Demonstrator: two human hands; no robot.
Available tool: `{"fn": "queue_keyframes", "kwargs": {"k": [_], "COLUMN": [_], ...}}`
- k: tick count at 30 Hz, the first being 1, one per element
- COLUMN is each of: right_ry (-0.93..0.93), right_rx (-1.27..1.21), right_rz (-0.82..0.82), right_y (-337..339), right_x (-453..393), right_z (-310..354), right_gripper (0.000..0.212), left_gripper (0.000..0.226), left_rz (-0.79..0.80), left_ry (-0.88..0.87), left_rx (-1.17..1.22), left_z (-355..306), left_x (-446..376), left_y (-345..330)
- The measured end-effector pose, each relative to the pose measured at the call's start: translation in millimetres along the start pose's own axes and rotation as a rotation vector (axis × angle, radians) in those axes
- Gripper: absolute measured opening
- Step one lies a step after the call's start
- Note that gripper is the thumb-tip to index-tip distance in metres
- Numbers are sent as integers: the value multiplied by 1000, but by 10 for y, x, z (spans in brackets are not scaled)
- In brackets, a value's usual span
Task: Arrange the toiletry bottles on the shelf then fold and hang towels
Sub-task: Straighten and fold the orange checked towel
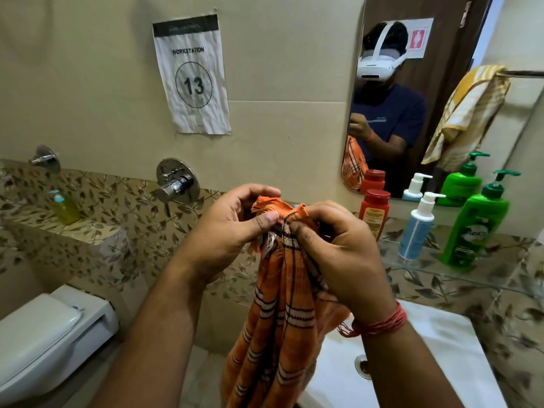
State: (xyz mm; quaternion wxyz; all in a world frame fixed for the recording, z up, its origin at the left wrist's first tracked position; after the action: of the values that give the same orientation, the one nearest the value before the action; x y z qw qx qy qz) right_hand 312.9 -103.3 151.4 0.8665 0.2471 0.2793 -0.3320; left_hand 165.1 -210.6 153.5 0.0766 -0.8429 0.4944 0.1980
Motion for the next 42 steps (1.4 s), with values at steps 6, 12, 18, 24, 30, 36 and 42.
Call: {"fn": "queue_keyframes", "kwargs": {"k": [6, 12, 18, 24, 30, 36, 42], "right_ry": [49, 147, 130, 65, 68, 84, -98], "right_rx": [127, 280, 237, 309, 448, 493, 151], "right_rz": [83, 46, 12, -3, 13, 40, 90], "right_y": [27, 137, 107, 63, 22, -41, -19], "right_x": [-8, -53, -64, -90, -101, -108, -14], "right_z": [104, 218, 251, 217, 194, 138, -27], "right_gripper": [11, 8, 12, 11, 8, 8, 25], "left_gripper": [32, 28, 26, 27, 24, 21, 19], "left_rz": [-86, -90, -82, -63, -53, -124, -359], "left_ry": [-67, -99, -91, -44, 24, 9, -63], "left_rx": [27, 13, -73, -29, 114, 72, 157], "left_z": [12, -9, -9, 60, 110, 158, 127], "left_x": [-72, -82, -86, -56, -9, 9, -51], "left_y": [-101, -212, -282, -277, -266, -275, -217]}}
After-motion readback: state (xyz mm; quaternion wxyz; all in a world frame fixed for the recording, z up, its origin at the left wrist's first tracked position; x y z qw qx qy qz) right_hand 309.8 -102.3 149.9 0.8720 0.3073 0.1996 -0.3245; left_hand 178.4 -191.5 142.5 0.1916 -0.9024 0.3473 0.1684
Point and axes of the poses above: each hand's wrist, its own x-axis away from the middle knuckle, its own y-axis out of the back of the hand, z = x × y, the point moved 3 cm from there along -x, towards the middle knuckle, and after that the axes turned 3 degrees about -x, right-handed, at the moved point
